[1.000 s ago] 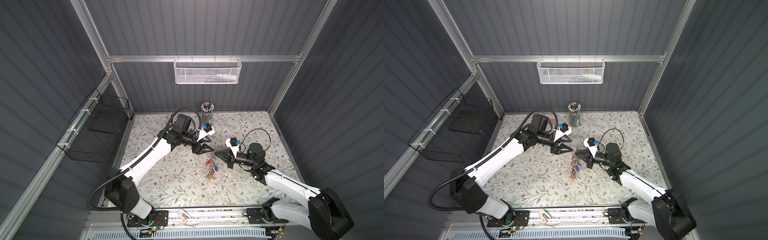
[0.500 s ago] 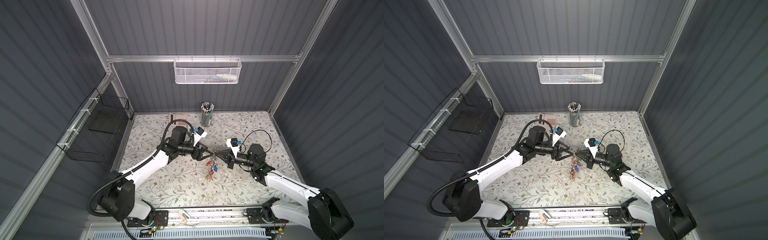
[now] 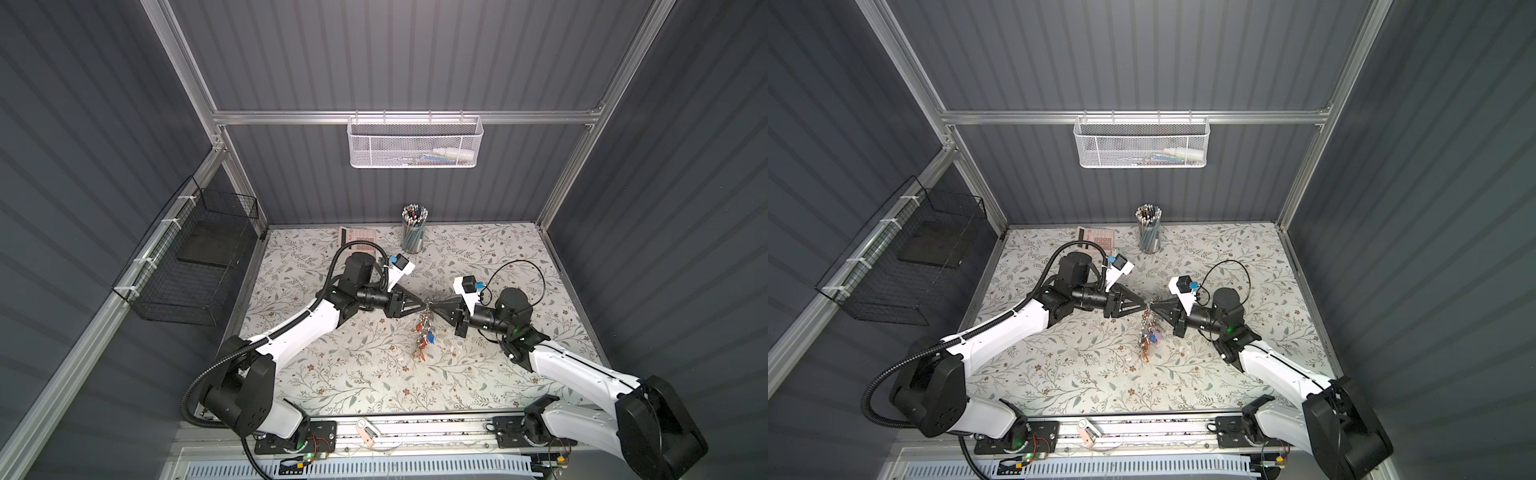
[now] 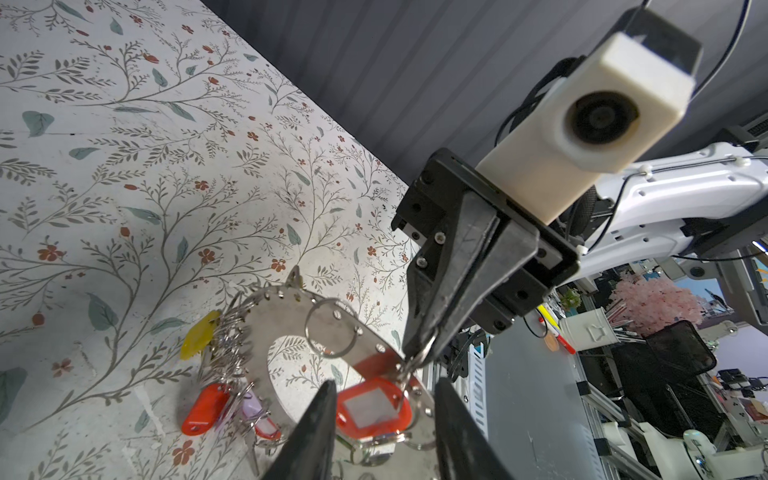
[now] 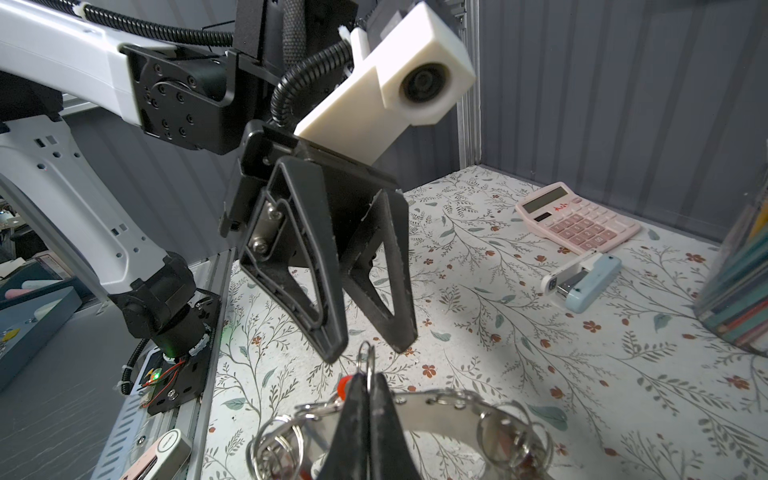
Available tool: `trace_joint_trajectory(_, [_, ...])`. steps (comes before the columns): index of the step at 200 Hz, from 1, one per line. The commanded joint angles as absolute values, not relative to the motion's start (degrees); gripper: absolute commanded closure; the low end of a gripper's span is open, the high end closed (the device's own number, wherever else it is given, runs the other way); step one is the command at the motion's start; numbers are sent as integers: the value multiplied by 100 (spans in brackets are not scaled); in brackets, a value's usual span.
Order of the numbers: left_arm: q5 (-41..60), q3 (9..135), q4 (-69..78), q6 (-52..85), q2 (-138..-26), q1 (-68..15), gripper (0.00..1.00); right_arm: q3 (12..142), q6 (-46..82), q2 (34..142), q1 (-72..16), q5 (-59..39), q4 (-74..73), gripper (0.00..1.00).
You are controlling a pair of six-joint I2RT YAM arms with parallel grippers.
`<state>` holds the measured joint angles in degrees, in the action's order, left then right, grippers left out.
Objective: Put the keys on the keyring
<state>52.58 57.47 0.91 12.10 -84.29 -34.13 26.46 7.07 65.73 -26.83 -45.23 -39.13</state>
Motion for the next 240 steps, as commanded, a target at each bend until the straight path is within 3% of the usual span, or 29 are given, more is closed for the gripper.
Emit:
trace_joint_trajectory(1, [5562, 5678, 15, 1066, -8464, -3410, 66, 2659, 736, 6538, -2706, -4615, -4315, 100])
trace_joint_trajectory(104, [5604, 5669, -117, 1012, -8422, -3410, 100, 2656, 737, 6571, -2698, -4597, -4334, 100])
trace_joint_trajectory(240, [5053, 6914, -2679, -113, -9014, -3296, 100, 2705, 714, 6450, -2898, -4641, -4788, 100])
